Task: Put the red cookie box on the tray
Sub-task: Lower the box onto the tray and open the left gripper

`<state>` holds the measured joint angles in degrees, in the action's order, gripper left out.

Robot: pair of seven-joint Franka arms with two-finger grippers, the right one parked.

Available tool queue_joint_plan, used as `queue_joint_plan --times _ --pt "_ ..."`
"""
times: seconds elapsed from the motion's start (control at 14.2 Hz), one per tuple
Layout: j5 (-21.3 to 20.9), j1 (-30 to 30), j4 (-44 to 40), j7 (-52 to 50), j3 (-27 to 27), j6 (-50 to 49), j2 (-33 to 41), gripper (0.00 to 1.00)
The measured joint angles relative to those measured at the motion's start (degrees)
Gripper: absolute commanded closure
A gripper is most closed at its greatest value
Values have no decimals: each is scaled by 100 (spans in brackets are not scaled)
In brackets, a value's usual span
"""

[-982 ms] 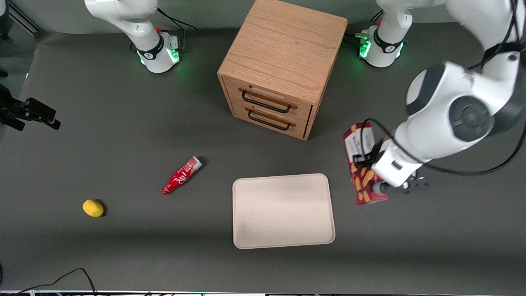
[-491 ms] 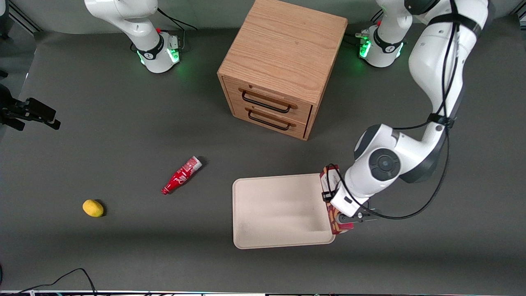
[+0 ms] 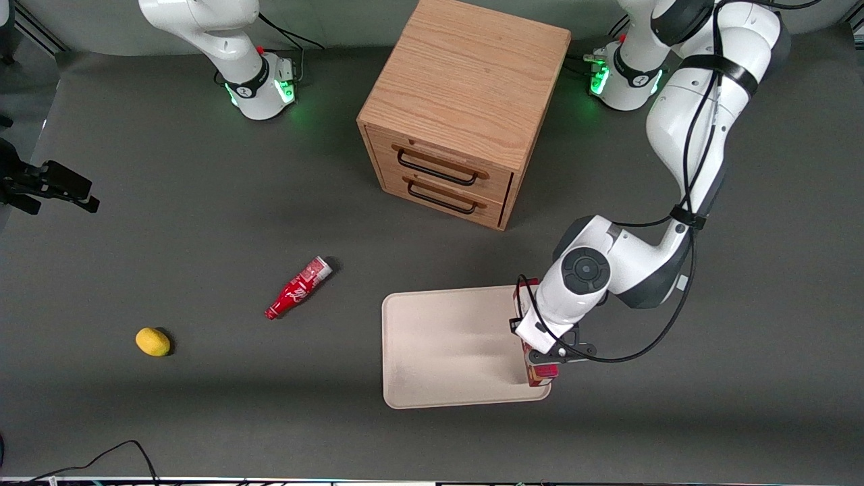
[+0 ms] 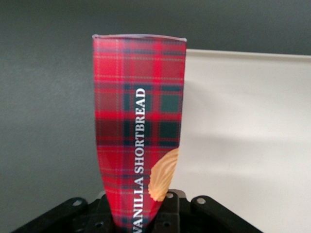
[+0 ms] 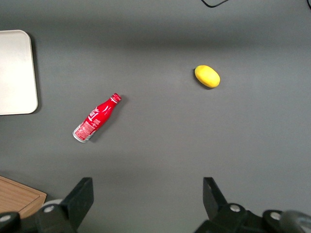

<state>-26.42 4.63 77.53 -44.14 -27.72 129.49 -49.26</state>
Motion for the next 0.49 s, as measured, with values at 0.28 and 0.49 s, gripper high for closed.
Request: queue_joint_plan --times 0.28,0.49 --pt "-103 -1 1 -72 5 272 -107 81" --pt "-129 -3 1 -74 19 355 -152 0"
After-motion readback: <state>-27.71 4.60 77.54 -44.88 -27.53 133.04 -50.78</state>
